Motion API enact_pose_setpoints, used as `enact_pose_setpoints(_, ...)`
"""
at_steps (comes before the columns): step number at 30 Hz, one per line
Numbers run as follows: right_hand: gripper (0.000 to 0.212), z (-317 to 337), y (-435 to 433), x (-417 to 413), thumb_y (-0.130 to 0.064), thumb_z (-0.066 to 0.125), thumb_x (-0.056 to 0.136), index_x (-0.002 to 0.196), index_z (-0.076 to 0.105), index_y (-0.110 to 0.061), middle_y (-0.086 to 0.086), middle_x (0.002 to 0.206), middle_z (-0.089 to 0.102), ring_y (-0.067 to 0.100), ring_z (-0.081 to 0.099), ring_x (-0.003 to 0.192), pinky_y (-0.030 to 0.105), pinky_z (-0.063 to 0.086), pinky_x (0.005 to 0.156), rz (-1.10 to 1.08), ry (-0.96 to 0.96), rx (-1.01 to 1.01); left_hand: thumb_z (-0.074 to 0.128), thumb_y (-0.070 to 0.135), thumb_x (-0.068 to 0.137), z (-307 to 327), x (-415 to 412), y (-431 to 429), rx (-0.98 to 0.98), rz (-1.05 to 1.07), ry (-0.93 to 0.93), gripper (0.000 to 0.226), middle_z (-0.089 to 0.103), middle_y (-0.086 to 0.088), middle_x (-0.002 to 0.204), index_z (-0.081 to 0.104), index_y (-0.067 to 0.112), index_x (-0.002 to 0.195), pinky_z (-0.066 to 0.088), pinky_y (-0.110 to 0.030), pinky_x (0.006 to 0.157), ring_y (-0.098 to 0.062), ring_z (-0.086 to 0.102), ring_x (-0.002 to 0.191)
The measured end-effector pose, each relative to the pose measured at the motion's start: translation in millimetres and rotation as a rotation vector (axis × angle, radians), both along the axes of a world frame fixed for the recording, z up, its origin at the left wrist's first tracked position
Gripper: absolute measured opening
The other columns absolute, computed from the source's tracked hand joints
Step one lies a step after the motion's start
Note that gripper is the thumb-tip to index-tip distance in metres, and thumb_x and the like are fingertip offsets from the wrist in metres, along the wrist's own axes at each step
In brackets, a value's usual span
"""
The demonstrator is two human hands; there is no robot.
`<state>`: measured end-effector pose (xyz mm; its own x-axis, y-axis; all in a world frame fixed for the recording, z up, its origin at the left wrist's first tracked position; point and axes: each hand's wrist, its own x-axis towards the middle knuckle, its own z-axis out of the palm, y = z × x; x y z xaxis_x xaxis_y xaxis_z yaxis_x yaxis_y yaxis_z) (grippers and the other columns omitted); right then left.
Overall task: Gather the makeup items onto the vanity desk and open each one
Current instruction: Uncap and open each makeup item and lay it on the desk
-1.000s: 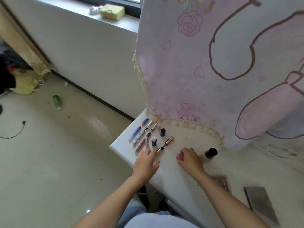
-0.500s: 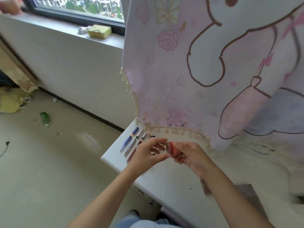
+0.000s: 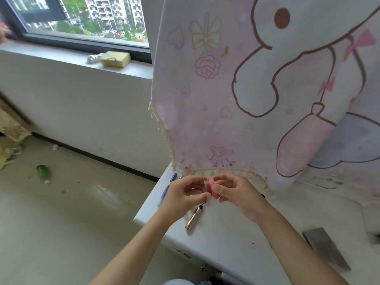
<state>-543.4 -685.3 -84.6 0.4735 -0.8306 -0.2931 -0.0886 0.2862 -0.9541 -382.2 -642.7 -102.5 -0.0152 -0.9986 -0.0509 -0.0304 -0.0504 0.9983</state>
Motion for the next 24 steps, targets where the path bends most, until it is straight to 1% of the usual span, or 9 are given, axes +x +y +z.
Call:
enact_pose_setpoints(2,0.011,5.9,-1.5,3.2,-0.026,0.06,0.079,0.088,0.062,-0.02,0.004,0.073,0.065,0.012,0.058,0.058,0.015,0.048,0.054,-0.012,0.032,0.026,0.069,-0.011,0.071,0.1,3.1,-1.2,0.013,0.003,0.013,0.033,0.069,-0.013,0.087,0.066,0.015,0.091,0.051,-0.018,0.064,-0.007,0.065,0.062)
enact_pose_setpoints(5,0.029,12.6,-6.0,9.5,-0.046,0.049,0.083,0.083,0.06,-0.019,0.005,0.06,0.061,0.012,0.057,0.049,0.016,0.044,0.045,-0.103,0.181,0.051,0.067,-0.013,0.072,-0.5,6.7,-3.1,0.008,0.004,0.011,0.036,0.07,-0.014,0.089,0.067,0.02,0.089,0.051,-0.019,0.064,-0.008,0.065,0.065)
enact_pose_setpoints(8,0.029,12.5,-5.9,12.7,-0.038,0.056,0.087,0.072,0.061,-0.014,0.005,0.058,0.061,0.008,0.054,0.042,0.017,0.041,0.043,-0.014,0.331,-0.022,0.069,-0.011,0.072,-4.1,10.9,-3.9,0.004,-0.015,0.005,0.036,0.07,-0.016,0.092,0.067,0.021,0.09,0.051,-0.02,0.065,-0.015,0.066,0.074)
enact_pose_setpoints(11,0.003,18.1,-3.8,11.1,-0.019,0.064,0.084,0.083,0.063,-0.017,0.003,0.072,0.064,0.007,0.058,0.055,0.017,0.046,0.053,0.088,0.311,-0.064,0.069,-0.01,0.071,-5.7,14.5,-3.0,0.007,-0.033,-0.003,0.037,0.07,-0.011,0.089,0.066,0.021,0.09,0.051,-0.018,0.066,-0.011,0.066,0.072)
enact_pose_setpoints(13,0.021,21.2,-3.9,8.0,-0.006,0.064,0.082,0.093,0.06,-0.023,0.004,0.086,0.063,0.009,0.06,0.068,0.017,0.049,0.062,0.144,0.281,-0.065,0.069,-0.011,0.072,-5.5,15.8,-1.7,0.011,-0.047,0.012,0.036,0.07,-0.008,0.087,0.066,0.018,0.091,0.051,-0.016,0.065,-0.008,0.066,0.071)
enact_pose_setpoints(16,0.019,21.0,-1.2,9.1,-0.015,0.064,0.084,0.097,0.058,-0.027,0.005,0.09,0.064,0.011,0.062,0.072,0.018,0.05,0.064,0.141,0.263,-0.032,0.068,-0.011,0.072,-5.6,16.0,1.3,0.001,-0.06,0.013,0.034,0.069,-0.01,0.088,0.065,0.016,0.093,0.05,-0.015,0.065,-0.008,0.067,0.075)
enact_pose_setpoints(18,0.006,19.8,1.7,12.4,-0.027,0.06,0.086,0.089,0.06,-0.022,0.004,0.078,0.065,0.009,0.062,0.06,0.018,0.05,0.057,0.088,0.291,-0.017,0.069,-0.011,0.072,-5.2,15.1,3.9,-0.005,-0.064,0.007,0.035,0.069,-0.008,0.087,0.065,0.017,0.091,0.051,-0.014,0.066,-0.007,0.067,0.077)
enact_pose_setpoints(19,0.01,18.2,3.1,13.0,-0.028,0.058,0.087,0.085,0.061,-0.019,0.003,0.072,0.065,0.008,0.061,0.054,0.017,0.049,0.053,0.071,0.321,-0.032,0.068,-0.012,0.072,-4.9,14.5,5.4,-0.006,-0.071,0.012,0.034,0.069,-0.006,0.086,0.064,0.016,0.09,0.052,-0.014,0.068,-0.005,0.067,0.076)
enact_pose_setpoints(24,0.005,12.8,9.1,8.4,-0.019,0.065,0.083,0.08,0.062,-0.021,0.0,0.066,0.065,0.006,0.06,0.053,0.018,0.048,0.054,0.025,0.355,-0.097,0.066,-0.016,0.072,-8.5,11.2,11.2,0.028,-0.081,0.041,0.036,0.068,0.0,0.083,0.061,0.016,0.086,0.053,-0.013,0.072,0.001,0.067,0.073)
